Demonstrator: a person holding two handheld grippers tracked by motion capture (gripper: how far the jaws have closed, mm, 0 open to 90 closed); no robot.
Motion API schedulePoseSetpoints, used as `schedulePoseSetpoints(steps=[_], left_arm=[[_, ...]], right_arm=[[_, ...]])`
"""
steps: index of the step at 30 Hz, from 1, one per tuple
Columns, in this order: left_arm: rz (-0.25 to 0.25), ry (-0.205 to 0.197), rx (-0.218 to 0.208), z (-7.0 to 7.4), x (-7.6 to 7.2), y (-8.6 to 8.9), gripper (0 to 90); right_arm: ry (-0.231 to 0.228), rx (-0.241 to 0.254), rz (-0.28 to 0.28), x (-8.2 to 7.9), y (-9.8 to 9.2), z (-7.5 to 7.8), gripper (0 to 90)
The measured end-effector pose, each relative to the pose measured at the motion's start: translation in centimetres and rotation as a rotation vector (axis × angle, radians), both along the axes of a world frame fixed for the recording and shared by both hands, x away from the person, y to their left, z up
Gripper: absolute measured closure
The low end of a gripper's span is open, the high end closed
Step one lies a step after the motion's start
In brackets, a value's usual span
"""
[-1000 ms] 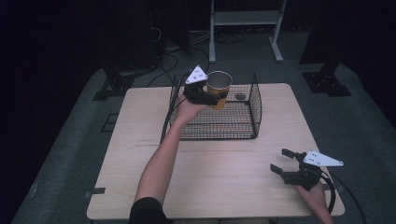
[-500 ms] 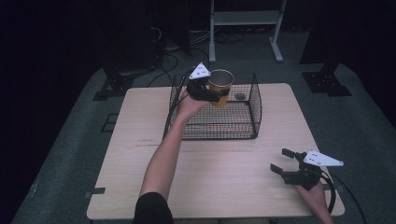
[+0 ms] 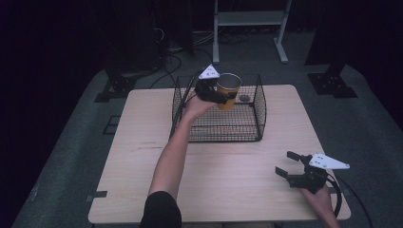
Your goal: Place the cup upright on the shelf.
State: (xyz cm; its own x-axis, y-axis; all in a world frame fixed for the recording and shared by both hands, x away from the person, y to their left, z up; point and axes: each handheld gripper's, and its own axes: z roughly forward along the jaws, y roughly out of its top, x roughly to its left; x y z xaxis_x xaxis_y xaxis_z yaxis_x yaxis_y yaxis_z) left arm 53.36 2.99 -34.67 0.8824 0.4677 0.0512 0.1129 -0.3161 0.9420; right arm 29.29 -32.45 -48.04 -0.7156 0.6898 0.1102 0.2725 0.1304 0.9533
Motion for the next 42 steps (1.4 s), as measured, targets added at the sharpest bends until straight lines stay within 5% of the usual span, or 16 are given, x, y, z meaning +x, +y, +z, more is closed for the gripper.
schedulePoseSetpoints(steps=[10, 18, 42], left_arm=[[-0.017, 0.051, 0.052, -1.7, 1.1, -0.6, 14.4], [-0.024, 0.036, 0.086, -2.5, 1.4, -0.9, 14.3], [-0.035, 0.08, 0.161, -4.5, 2.2, -1.2, 14.3]], right_arm=[[-0.001, 0.003, 0.002, 0.0, 0.0, 0.0, 14.1], [-0.001, 0.003, 0.005, 0.0, 0.0, 0.0, 13.8], [-0.002, 0.005, 0.006, 0.0, 0.0, 0.0, 13.7]])
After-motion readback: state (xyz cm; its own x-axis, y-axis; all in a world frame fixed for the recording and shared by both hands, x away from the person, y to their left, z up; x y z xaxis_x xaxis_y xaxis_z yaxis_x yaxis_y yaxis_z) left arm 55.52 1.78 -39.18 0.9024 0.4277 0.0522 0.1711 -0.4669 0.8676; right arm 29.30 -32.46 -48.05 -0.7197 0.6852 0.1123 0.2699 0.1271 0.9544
